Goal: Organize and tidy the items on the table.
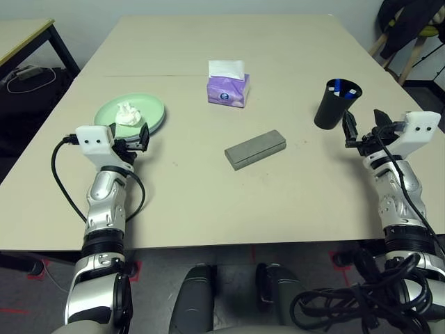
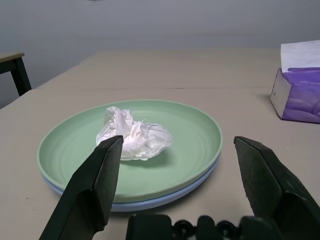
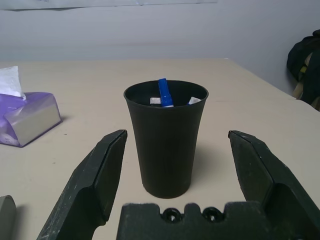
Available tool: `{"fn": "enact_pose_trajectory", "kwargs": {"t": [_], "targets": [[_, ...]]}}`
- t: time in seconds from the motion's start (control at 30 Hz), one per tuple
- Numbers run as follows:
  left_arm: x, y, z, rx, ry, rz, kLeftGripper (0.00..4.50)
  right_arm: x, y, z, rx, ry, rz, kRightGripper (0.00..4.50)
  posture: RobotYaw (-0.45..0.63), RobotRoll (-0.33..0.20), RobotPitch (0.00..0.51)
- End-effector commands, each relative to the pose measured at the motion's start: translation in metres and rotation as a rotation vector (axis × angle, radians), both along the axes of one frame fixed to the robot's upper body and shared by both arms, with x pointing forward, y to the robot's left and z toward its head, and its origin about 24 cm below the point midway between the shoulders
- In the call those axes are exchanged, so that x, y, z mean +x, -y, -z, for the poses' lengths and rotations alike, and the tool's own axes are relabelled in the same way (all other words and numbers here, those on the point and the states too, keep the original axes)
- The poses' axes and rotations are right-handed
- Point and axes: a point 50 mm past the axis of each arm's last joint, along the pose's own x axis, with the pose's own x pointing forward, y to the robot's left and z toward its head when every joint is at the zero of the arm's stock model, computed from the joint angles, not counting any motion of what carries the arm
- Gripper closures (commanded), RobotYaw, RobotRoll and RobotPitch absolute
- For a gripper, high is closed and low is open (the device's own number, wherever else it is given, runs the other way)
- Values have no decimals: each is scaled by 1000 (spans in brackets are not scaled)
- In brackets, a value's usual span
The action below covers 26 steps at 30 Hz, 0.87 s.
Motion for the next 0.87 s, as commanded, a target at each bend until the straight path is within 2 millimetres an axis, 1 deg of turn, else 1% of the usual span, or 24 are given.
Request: {"fn": "enact_pose_trajectory", "kwargs": {"t": [0.03,0.5,0.87], "targets": [[2,-2,0,5,-5,6,0,-2,3,1,-10,-16,8,45,66,0,83],[4,-1,-1,1,-5,11,0,-2,2,4,-19,-34,11,45,64,0,77],[1,-2,2,0,-10,0,0,1,-1,3,-22,-41,-1,45,70,0,80]]}}
